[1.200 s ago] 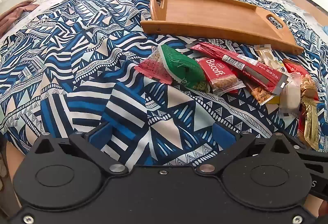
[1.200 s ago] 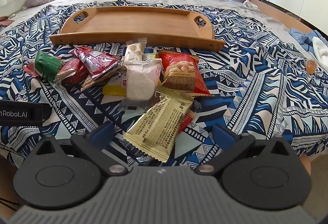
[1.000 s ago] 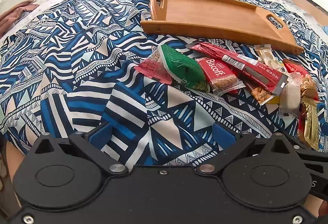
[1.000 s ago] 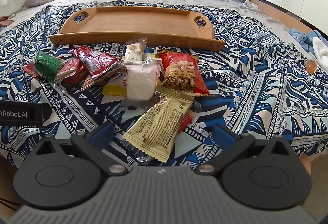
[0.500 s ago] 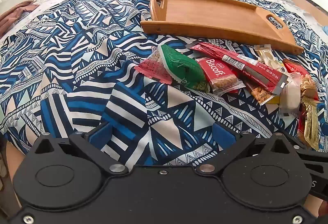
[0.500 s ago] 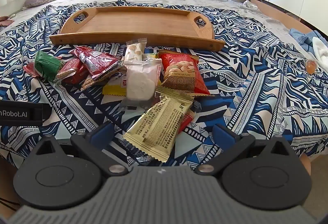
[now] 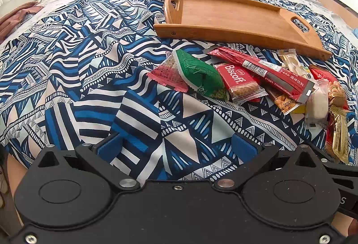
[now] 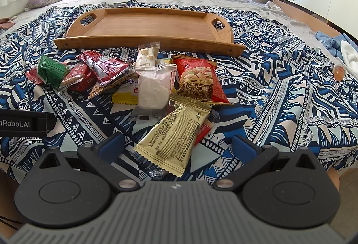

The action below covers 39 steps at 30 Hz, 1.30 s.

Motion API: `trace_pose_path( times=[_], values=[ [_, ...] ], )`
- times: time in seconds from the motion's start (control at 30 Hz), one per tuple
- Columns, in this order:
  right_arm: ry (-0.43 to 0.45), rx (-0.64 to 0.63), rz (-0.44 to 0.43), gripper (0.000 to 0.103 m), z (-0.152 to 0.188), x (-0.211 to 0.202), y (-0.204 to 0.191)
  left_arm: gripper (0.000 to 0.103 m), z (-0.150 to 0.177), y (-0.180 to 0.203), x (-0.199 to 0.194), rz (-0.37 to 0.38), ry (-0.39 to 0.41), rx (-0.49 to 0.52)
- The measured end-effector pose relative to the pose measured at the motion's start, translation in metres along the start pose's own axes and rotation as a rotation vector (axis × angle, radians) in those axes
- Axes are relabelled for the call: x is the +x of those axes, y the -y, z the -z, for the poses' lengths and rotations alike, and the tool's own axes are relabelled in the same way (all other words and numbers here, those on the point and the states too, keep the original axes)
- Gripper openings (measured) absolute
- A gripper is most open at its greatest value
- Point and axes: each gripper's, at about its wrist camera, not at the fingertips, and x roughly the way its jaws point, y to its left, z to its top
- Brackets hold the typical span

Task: Organize snacks

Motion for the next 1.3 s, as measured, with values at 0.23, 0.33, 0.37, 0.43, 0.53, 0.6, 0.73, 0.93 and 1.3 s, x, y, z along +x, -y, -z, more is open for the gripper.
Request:
trace_pose_path(
  times=[0.23,0.33,0.37,0.43,0.53,0.6,0.73,0.93,1.3],
  values=[
    [0.020,0.008,0.002,0.103,0.004,0.000,0.000,0.103,0.009,-0.004,-0.006,0.021,0.074,0.009],
    [0.053,-0.007,0.021,0.103,0.009,-0.001,-0.004,0.103,0.015,-0.001,-0.005,-0.001,0.121,0.048],
    [0.063,-0.015,0.025,0.103,0.010,-0.002,-0.006,0.103,0.015,0.000,-0.005,-0.010,0.133,0.054],
    [0.076,-0.004,0.014,0.103,0.010,-0.004,-0.003,0.103,0.015,0.002,-0.007,-0.016,0.142,0.045],
    [0.092,0.016,-0.008,0.103,0.009,-0.008,0.002,0.101,0.009,-0.002,-0.011,0.004,0.147,0.019],
    [0.109,0.016,-0.011,0.103,0.009,-0.012,0.003,0.092,0.004,-0.006,-0.015,0.017,0.174,0.005],
    [0.158,0.002,0.000,0.097,0.012,-0.021,0.001,0.066,-0.008,-0.005,-0.022,0.017,0.253,0.049],
    [0.238,-0.013,0.025,0.081,0.014,-0.034,0.000,0.045,-0.019,0.014,-0.025,0.062,0.304,0.152],
    [0.235,0.021,0.044,0.066,0.014,-0.030,0.006,0.053,-0.024,0.039,0.010,0.006,0.316,0.241]
  ],
)
